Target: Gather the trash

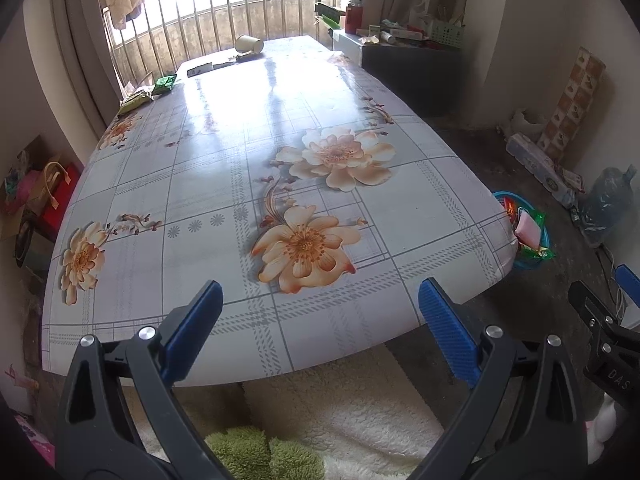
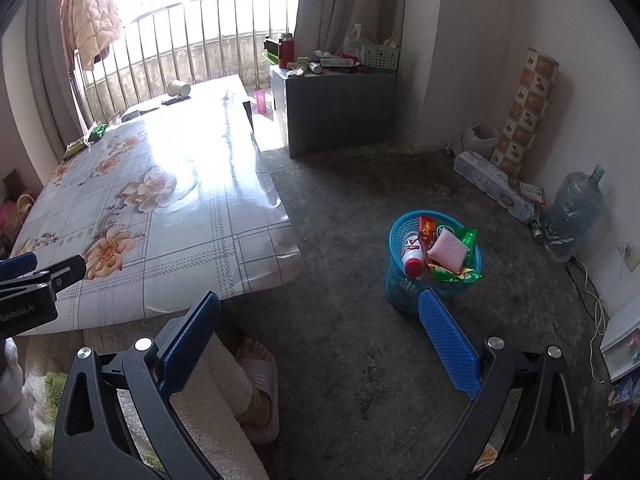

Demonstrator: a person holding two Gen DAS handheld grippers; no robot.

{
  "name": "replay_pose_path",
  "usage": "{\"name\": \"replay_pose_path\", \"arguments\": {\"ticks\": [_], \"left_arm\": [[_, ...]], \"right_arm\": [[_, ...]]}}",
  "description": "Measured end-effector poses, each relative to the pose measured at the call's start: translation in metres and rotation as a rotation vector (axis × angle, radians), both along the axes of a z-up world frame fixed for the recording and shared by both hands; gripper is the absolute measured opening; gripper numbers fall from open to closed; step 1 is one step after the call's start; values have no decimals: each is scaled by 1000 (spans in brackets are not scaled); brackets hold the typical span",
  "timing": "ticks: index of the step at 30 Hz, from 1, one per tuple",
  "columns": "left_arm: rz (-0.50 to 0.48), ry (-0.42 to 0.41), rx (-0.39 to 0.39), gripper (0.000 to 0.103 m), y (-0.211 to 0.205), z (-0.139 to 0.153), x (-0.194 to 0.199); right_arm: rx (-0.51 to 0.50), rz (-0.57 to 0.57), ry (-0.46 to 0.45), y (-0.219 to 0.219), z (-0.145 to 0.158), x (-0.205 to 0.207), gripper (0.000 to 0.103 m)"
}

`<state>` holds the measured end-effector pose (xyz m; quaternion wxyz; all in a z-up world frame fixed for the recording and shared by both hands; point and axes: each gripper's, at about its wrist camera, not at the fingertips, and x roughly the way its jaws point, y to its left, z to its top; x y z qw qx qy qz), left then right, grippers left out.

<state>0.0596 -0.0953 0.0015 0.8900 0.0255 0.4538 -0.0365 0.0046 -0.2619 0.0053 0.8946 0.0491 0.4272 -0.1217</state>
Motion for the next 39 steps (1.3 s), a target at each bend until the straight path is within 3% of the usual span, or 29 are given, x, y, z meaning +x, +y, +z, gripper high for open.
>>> {"name": "replay_pose_path", "arguments": {"ticks": [22, 39], "left_arm": [[-160, -40, -28, 94, -38, 11, -14], [-176, 0, -33, 94, -42, 3, -7]], "right_arm": [[15, -60, -26, -23, 4, -15, 97], [9, -54, -26, -22, 7, -10, 97]]}}
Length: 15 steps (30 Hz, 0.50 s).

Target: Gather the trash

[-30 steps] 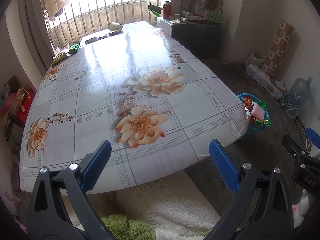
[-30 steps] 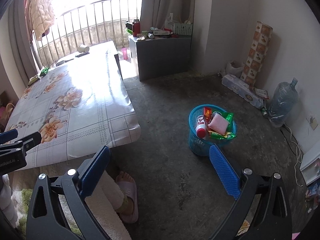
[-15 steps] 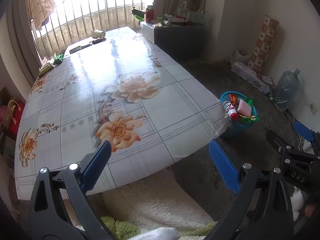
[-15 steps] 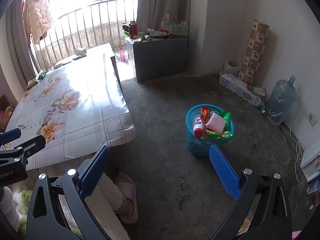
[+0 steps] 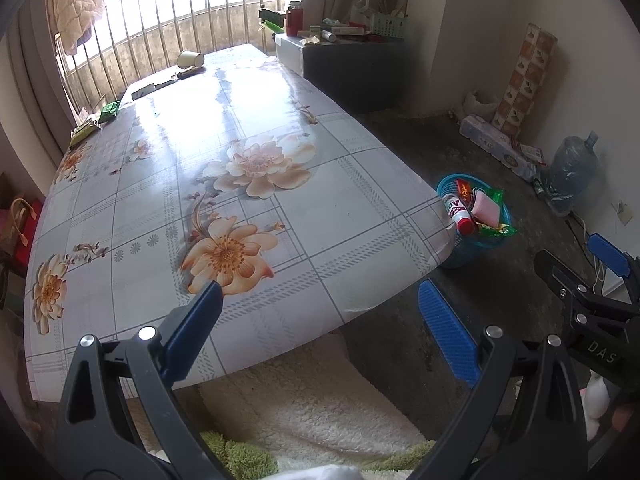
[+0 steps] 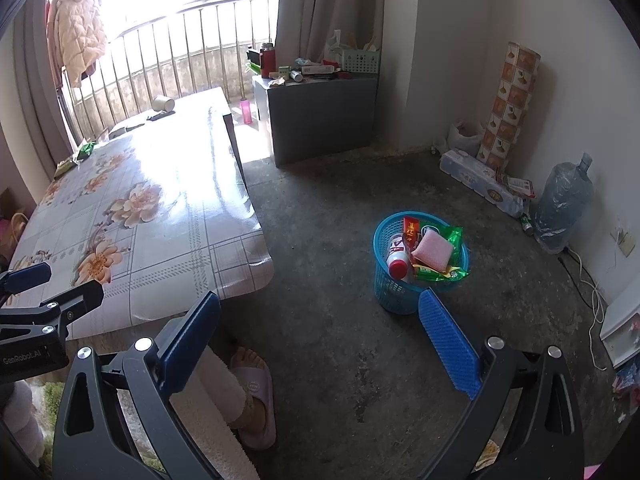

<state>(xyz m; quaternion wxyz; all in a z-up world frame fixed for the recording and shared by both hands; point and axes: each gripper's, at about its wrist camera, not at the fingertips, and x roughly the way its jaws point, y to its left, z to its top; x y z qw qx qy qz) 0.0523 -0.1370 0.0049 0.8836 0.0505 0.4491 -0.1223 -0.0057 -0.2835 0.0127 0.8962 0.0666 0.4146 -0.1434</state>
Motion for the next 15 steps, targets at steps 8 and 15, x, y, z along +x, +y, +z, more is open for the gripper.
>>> {"name": "replay_pose_path", "arguments": {"ticks": [8, 15], "left_arm": [[2, 5, -4, 94, 2, 0, 1], [3, 6, -6, 94, 3, 0, 1]], "right_arm": [[-3, 4, -3, 2, 2, -1, 97], [-5, 4, -4, 2, 3, -2, 97]]}}
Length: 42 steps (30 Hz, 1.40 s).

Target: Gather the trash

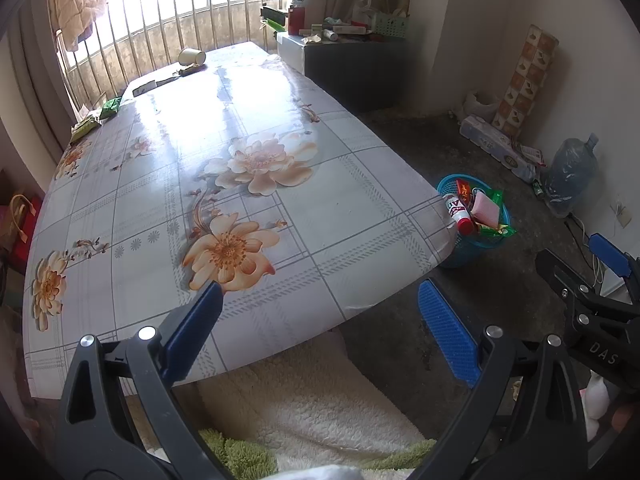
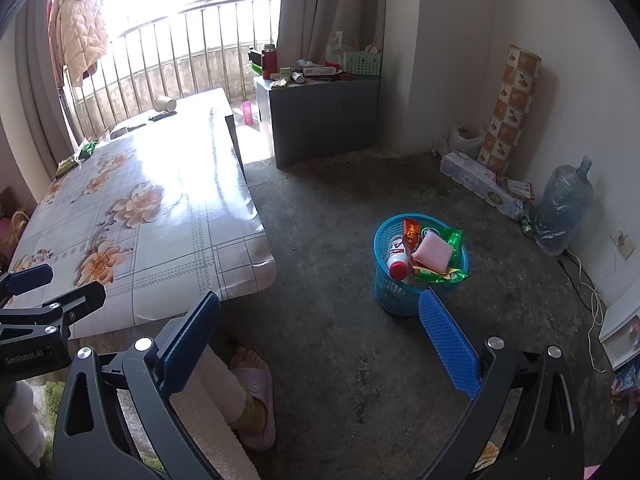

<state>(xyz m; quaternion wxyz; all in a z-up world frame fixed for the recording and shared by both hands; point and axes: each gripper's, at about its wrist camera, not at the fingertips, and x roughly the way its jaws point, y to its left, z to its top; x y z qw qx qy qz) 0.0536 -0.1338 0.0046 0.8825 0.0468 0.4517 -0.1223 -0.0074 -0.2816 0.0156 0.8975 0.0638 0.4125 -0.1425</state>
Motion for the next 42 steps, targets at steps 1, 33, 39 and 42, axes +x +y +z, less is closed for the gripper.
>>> {"name": "replay_pose_path", "arguments": {"ticks": [1, 33, 39, 42], "left_arm": [[-1, 0, 0, 94, 0, 0, 0], [14, 1, -10, 94, 4, 0, -4], [13, 3, -9, 94, 3, 0, -5], [12, 4, -9, 94, 3, 0, -5]], "right_arm": [[0, 0, 0, 0, 0, 0, 97], [0, 1, -1, 2, 0, 0, 97], [-1, 0, -2, 3, 1, -1, 97], [-1, -1, -2, 3, 0, 0, 97]]}}
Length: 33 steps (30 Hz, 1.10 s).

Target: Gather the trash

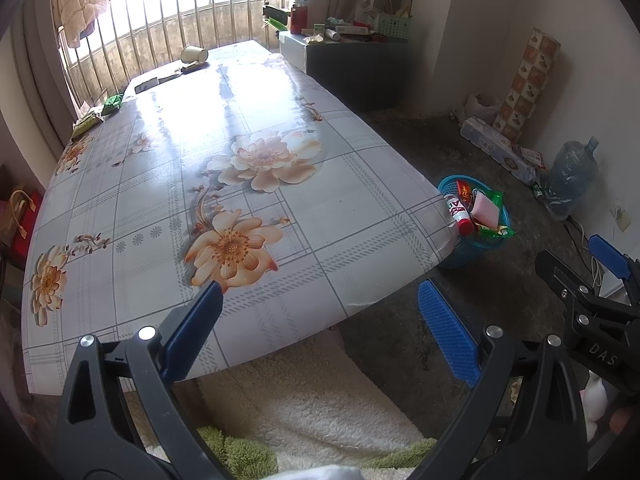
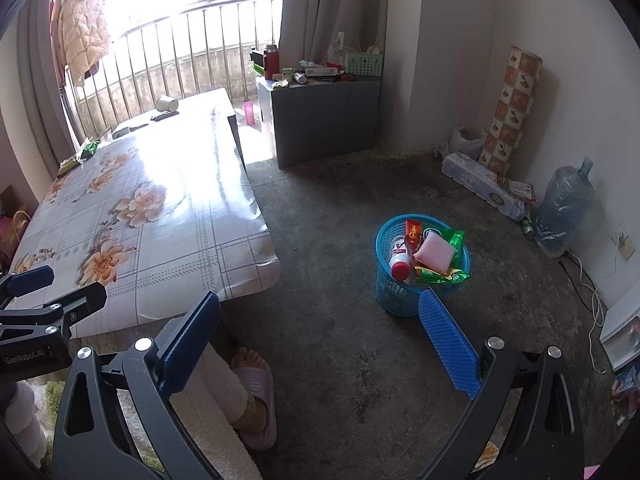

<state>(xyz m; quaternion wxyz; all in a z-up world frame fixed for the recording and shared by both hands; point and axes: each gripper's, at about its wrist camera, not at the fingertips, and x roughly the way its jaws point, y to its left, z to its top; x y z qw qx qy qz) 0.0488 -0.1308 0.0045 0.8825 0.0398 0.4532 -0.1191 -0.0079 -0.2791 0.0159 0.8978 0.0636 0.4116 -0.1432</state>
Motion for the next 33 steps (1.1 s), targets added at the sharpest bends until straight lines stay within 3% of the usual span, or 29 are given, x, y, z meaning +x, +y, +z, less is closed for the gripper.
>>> {"name": "replay_pose_path", "arguments": {"ticks": [33], "left_arm": [[1, -3, -1, 94, 0, 1, 0]], "right_arm": [[0, 9, -3, 4, 1, 2, 97]]}}
